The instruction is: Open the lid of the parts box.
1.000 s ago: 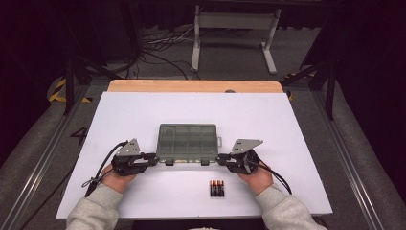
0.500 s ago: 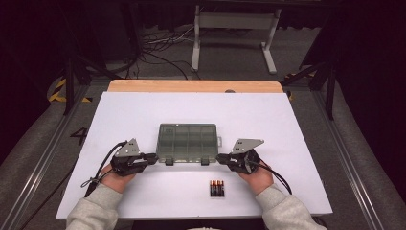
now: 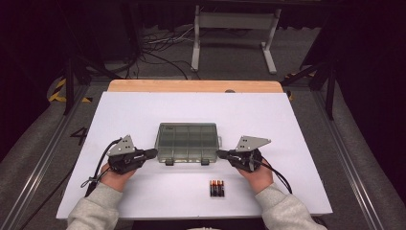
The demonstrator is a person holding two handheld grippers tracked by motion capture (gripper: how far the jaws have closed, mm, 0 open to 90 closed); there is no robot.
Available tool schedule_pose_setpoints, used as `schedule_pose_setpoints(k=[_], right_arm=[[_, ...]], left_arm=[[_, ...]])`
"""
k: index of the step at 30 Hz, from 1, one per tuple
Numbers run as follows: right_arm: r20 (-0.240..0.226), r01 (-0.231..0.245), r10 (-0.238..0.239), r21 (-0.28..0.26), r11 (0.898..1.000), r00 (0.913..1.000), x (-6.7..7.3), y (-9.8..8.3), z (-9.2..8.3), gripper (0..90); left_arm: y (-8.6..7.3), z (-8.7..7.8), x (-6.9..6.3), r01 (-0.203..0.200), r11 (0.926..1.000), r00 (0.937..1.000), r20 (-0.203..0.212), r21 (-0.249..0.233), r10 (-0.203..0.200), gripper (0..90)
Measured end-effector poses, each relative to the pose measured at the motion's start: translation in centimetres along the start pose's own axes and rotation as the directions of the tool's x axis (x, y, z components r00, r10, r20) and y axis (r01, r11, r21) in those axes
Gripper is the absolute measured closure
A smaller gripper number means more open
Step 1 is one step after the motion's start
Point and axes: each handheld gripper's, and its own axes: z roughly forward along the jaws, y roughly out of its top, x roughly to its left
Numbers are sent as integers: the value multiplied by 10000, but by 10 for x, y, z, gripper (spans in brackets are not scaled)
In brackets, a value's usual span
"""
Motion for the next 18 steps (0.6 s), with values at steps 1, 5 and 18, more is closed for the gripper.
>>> schedule_pose_setpoints(k=[1, 5, 18], right_arm=[[25, -11, 11, -111, 9999, 10000, 0, 0, 0, 900], [286, -109, 122, -484, 9988, 9995, -1, 2, -1, 900], [530, -395, 431, -674, 9969, 9977, -5, 1, 0, 890]], left_arm=[[1, 0, 1, -49, 9999, 10000, -21, -119, 49, 860], [2, 0, 2, 142, 9983, 9999, -54, -558, -145, 867], [7, 5, 2, 296, 9955, 9994, -126, -903, -308, 865]])
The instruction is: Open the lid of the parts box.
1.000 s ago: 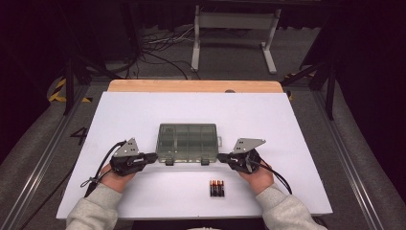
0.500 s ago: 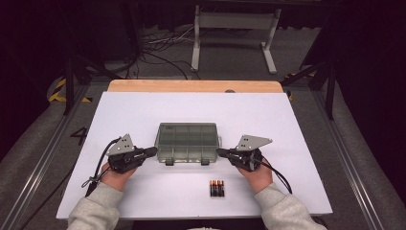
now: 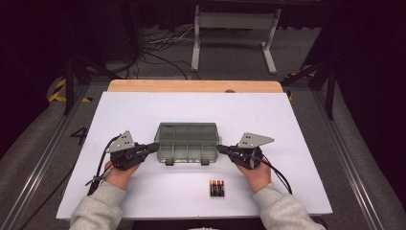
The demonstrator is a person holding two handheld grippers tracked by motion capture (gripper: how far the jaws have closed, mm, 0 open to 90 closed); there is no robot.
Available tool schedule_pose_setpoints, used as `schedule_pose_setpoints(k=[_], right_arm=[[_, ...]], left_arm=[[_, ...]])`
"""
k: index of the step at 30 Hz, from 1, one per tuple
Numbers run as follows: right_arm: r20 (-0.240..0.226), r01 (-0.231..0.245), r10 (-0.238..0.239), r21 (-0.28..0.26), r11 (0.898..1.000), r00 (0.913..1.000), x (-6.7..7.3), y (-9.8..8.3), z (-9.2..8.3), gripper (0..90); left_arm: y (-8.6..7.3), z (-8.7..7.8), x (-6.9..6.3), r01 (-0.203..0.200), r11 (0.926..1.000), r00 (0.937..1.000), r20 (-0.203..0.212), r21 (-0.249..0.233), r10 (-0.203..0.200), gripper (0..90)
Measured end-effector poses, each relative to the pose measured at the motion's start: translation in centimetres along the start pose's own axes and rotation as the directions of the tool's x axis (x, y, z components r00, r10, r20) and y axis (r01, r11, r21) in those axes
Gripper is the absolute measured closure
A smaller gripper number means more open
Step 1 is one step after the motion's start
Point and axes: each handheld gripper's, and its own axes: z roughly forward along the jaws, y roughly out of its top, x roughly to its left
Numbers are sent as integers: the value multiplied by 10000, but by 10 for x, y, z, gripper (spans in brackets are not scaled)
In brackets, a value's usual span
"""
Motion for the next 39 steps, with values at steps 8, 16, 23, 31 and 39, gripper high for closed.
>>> schedule_pose_setpoints(k=[8, 16, 23, 31, 39], right_arm=[[1215, 65, -125, 494, 9988, 9925, -2, 5, 2, 505], [1380, 270, -370, 737, 9969, 9897, -5, 16, 8, 451], [1231, 204, -263, 485, 9986, 9920, -15, 26, 7, 454], [1093, 602, -637, 354, 9976, 9920, -20, 43, 10, 501], [936, 911, -945, 392, 9951, 9911, -30, 62, 9, 570]], left_arm=[[0, 1, 0, 63, 10000, 10000, -63, 43, -63, 839], [0, 1, -1, 56, 10000, 10000, -12, 76, -56, 808], [1, 4, -5, -130, 9979, 9994, 343, 637, 108, 647], [-2, 12, -13, -591, 9848, 9934, 1067, 1635, 419, 506], [-5, 14, -11, -521, 9794, 9927, 1169, 1953, 295, 488]])
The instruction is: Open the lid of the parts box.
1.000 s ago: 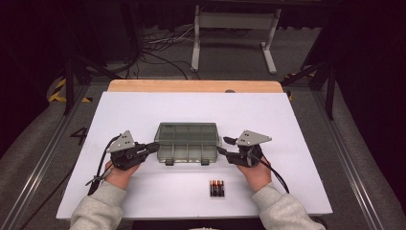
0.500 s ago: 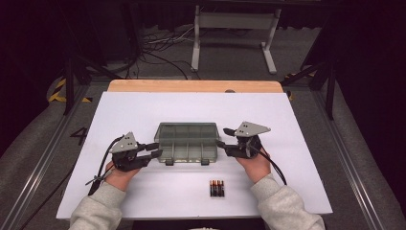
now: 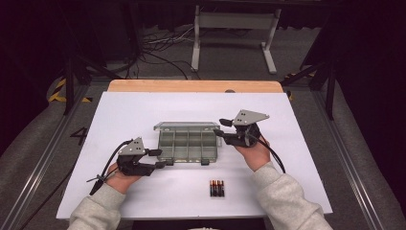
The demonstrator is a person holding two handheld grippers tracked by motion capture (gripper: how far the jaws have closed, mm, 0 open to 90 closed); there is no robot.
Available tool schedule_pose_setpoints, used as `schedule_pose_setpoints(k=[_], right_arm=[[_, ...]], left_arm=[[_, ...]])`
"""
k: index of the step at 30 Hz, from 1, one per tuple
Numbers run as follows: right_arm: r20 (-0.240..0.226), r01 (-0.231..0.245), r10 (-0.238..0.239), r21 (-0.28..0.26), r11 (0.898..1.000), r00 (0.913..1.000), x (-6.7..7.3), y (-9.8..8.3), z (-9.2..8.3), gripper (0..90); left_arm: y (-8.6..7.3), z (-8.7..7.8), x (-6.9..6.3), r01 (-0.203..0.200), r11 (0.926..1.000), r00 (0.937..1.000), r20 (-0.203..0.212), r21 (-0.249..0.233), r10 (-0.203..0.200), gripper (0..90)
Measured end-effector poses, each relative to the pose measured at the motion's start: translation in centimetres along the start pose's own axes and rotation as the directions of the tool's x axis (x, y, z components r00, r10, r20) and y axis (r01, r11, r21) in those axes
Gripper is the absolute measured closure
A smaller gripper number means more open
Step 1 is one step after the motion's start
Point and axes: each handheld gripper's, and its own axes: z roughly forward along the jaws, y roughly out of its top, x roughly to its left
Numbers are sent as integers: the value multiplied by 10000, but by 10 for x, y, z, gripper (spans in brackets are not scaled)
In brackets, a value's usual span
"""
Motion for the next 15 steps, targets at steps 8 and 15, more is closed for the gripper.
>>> schedule_pose_setpoints(k=[8, 15], right_arm=[[-102, -22, 21, -118, 9999, 9999, -13, 13, 5, 613], [-40, -179, 178, -234, 9996, 9998, -28, 24, 13, 631]], left_arm=[[0, 1, 1, 56, 10000, 10000, -54, -20, -56, 488], [0, 1, 1, 89, 9999, 10000, -41, -54, -89, 490]])
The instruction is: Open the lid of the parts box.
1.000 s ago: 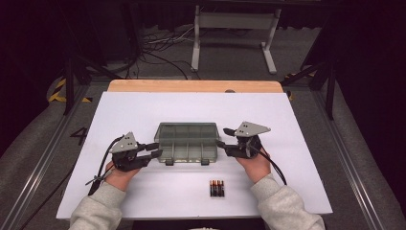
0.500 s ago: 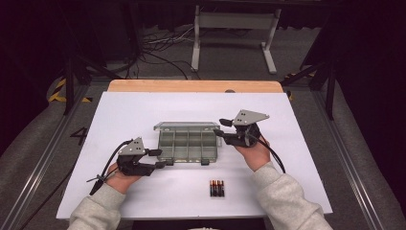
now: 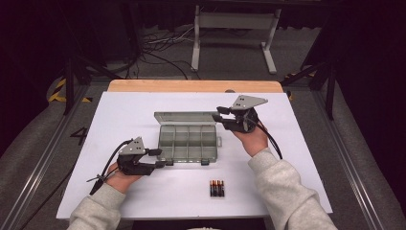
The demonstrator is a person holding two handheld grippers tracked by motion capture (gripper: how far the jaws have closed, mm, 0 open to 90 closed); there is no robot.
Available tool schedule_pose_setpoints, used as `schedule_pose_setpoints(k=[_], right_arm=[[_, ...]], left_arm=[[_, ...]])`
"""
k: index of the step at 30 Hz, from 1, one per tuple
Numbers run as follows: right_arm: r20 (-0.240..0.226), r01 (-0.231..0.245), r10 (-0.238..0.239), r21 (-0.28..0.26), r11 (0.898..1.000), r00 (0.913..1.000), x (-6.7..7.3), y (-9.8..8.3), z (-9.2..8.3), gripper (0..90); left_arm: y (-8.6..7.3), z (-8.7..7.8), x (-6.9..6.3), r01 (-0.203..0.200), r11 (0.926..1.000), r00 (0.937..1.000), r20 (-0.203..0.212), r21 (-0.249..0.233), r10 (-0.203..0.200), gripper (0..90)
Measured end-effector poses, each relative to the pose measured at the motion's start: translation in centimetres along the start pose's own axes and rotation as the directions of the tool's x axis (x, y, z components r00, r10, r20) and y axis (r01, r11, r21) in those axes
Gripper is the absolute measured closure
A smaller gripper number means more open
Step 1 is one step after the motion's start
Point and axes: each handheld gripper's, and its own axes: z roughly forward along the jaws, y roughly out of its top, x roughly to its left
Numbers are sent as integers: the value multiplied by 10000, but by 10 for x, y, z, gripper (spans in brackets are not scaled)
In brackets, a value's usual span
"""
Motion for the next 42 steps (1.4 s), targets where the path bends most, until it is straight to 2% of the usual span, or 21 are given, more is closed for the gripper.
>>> schedule_pose_setpoints(k=[4, 15, 30, 35, 42], right_arm=[[82, 150, -149, -83, 9999, 9999, -5, 4, 3, 638], [176, -194, 196, -109, 9998, 9997, -19, 5, 19, 648], [550, -547, 525, 406, 9977, 9971, -33, -3, 48, 651], [709, -807, 769, 527, 9953, 9945, -40, -6, 56, 651], [579, -1036, 995, 716, 9920, 9933, -45, -15, 65, 604]], left_arm=[[0, 0, 0, -24, 10000, 10000, -23, 18, 24, 489], [0, -1, 1, 28, 10000, 10000, -52, -17, -28, 488], [0, -1, 2, 29, 10000, 10000, -71, -56, -30, 488], [0, -1, 2, 32, 10000, 10000, -72, -63, -32, 488], [0, 0, 1, -2, 10000, 9999, -116, -61, 2, 484]])
